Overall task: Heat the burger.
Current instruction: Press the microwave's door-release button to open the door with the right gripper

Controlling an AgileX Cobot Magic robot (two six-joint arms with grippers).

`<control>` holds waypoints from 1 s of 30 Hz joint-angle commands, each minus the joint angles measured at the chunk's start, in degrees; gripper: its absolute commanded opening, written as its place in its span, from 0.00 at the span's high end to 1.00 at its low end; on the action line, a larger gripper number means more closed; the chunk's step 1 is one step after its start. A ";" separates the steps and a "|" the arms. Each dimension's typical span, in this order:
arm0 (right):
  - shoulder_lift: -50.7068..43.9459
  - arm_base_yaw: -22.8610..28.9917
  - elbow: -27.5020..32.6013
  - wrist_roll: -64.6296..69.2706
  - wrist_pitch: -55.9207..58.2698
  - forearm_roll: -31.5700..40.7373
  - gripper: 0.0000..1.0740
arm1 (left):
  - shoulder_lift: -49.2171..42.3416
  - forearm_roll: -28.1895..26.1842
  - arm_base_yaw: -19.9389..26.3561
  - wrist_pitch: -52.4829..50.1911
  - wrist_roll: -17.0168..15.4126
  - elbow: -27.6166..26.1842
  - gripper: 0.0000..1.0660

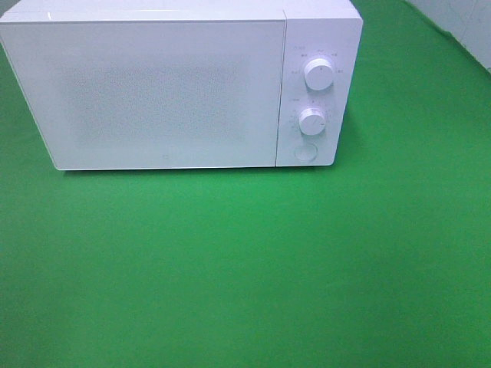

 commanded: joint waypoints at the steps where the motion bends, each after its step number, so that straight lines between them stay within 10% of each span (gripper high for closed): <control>1: -1.55 -1.60 0.11 0.74 0.00 -0.57 0.29 | -0.86 -0.06 0.29 -0.17 -0.11 0.17 0.08; 30: -1.55 -2.35 0.11 1.43 -0.11 -0.80 0.29 | -0.86 -0.06 0.29 -0.17 -0.11 0.17 0.08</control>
